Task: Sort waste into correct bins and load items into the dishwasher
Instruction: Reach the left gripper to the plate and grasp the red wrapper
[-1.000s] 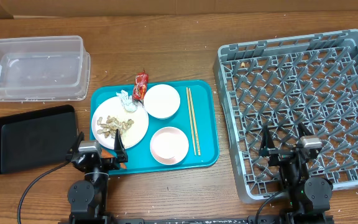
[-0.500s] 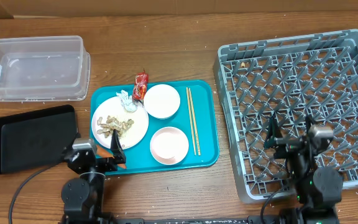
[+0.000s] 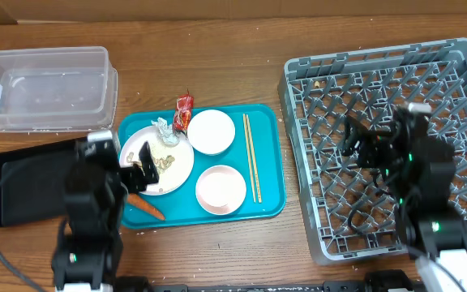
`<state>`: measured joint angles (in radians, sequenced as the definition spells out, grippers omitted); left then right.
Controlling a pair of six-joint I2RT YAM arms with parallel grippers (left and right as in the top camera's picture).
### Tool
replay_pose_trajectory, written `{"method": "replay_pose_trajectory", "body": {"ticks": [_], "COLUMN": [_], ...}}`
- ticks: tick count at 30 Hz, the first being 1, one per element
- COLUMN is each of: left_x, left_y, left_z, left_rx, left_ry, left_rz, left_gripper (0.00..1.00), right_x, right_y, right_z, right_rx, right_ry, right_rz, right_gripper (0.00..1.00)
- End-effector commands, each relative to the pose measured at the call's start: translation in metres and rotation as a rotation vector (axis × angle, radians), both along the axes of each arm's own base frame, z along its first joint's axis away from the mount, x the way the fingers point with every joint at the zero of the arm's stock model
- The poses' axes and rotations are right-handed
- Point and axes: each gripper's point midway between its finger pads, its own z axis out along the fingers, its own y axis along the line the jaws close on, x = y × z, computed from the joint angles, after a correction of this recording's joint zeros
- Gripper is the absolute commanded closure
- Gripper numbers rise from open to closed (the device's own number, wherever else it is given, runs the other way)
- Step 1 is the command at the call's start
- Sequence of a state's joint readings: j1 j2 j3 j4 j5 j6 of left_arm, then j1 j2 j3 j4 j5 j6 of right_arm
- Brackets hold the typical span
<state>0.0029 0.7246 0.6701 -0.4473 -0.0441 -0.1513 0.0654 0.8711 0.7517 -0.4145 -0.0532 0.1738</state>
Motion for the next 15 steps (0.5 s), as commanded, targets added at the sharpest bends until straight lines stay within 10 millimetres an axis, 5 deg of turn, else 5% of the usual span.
{"method": "replay_pose_trajectory", "body": {"ticks": [1, 7, 15], "left_x": [0.014, 0.018, -0.004], "left_y": [-0.007, -0.021, -0.04], "left_z": [0.012, 0.003, -0.014], "left_rx": [-0.038, -0.094, -0.173], "left_ry": [0.064, 0.244, 0.384], "left_rz": [-0.034, -0.097, -0.173], "left_gripper": [0.0, 0.0, 0.0], "right_x": [0.012, 0.018, 0.019], "right_y": [0.006, 0.006, 0.007], "right_z": [0.007, -0.01, -0.008], "right_rx": [0.024, 0.018, 0.019], "right_ry": [0.061, 0.153, 0.142], "right_rz": [0.026, 0.023, 0.024], "right_gripper": [0.0, 0.0, 0.0]}}
